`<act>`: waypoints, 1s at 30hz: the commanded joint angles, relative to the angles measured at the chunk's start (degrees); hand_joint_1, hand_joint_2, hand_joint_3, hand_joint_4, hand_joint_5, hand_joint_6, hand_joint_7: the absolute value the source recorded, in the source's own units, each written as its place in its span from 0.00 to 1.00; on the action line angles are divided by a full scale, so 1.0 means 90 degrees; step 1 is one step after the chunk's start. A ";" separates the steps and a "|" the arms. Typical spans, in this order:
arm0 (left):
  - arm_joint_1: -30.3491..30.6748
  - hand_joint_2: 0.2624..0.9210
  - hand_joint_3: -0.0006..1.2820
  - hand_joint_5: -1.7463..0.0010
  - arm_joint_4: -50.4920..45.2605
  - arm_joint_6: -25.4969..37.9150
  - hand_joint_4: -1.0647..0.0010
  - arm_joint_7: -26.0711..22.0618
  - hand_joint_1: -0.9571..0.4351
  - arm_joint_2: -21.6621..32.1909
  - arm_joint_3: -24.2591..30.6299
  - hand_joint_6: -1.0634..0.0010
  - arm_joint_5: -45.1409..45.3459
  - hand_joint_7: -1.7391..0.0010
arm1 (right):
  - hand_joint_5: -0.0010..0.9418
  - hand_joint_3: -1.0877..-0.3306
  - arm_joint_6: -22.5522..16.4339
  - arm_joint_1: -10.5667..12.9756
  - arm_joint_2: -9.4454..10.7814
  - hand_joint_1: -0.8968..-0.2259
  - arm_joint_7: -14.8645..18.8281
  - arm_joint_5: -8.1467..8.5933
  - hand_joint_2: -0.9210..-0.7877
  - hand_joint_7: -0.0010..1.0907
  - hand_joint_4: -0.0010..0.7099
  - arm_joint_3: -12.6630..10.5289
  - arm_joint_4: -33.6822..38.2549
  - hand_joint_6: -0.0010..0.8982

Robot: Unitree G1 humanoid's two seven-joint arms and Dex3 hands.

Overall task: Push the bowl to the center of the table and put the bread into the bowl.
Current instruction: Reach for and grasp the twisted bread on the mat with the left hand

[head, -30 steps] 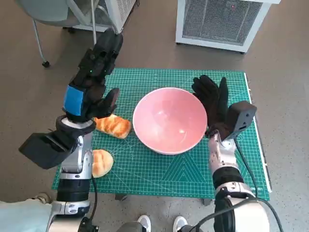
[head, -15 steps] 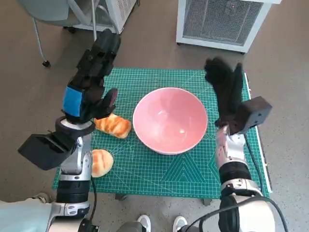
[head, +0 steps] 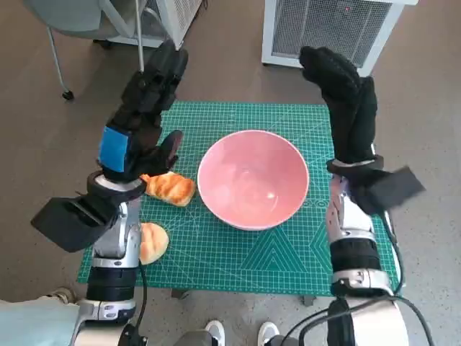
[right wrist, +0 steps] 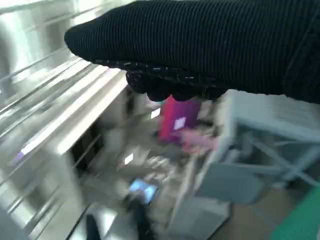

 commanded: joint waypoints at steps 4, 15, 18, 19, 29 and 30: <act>-0.0292 1.00 0.37 1.00 0.0132 -0.0186 0.80 -0.0166 0.21 0.0027 0.0046 0.72 -0.0118 0.99 | 0.01 0.43 0.0098 0.0418 -0.0181 0.24 0.0163 -0.0025 0.00 0.58 0.36 0.0223 -0.0600 0.05; -0.0290 1.00 0.33 1.00 0.0216 -0.0297 0.79 -0.0406 0.21 0.0099 0.0070 0.70 -0.0166 0.99 | 0.01 0.43 0.0360 0.0619 -0.0161 0.19 0.0040 0.0038 0.00 0.58 0.36 0.0342 -0.1159 0.05; -0.0243 1.00 0.32 1.00 0.0190 -0.0308 0.79 -0.0451 0.21 0.0255 0.0101 0.70 -0.0045 0.99 | 0.01 0.43 0.0360 0.0672 -0.0148 0.19 0.0026 0.0028 0.00 0.58 0.36 0.0362 -0.1252 0.05; -0.0228 1.00 0.32 1.00 0.0175 -0.0290 0.79 -0.0460 0.21 0.0410 0.0123 0.71 0.0084 0.99 | 0.01 0.43 0.0360 0.0693 -0.0145 0.19 0.0022 0.0025 0.00 0.58 0.36 0.0372 -0.1296 0.05; -0.0284 1.00 0.28 1.00 0.0160 0.0554 0.85 -0.0566 0.22 0.2365 0.0062 0.79 0.1867 1.00 | 0.01 0.41 0.0367 0.0760 -0.0148 0.28 0.0062 0.0099 0.00 0.58 0.36 0.0408 -0.1500 0.05; -0.0290 1.00 0.25 1.00 0.0164 0.0668 0.85 -0.0600 0.22 0.2549 0.0022 0.80 0.2028 1.00 | 0.01 0.41 0.0371 0.0765 -0.0147 0.28 0.0061 0.0103 0.00 0.59 0.36 0.0411 -0.1522 0.04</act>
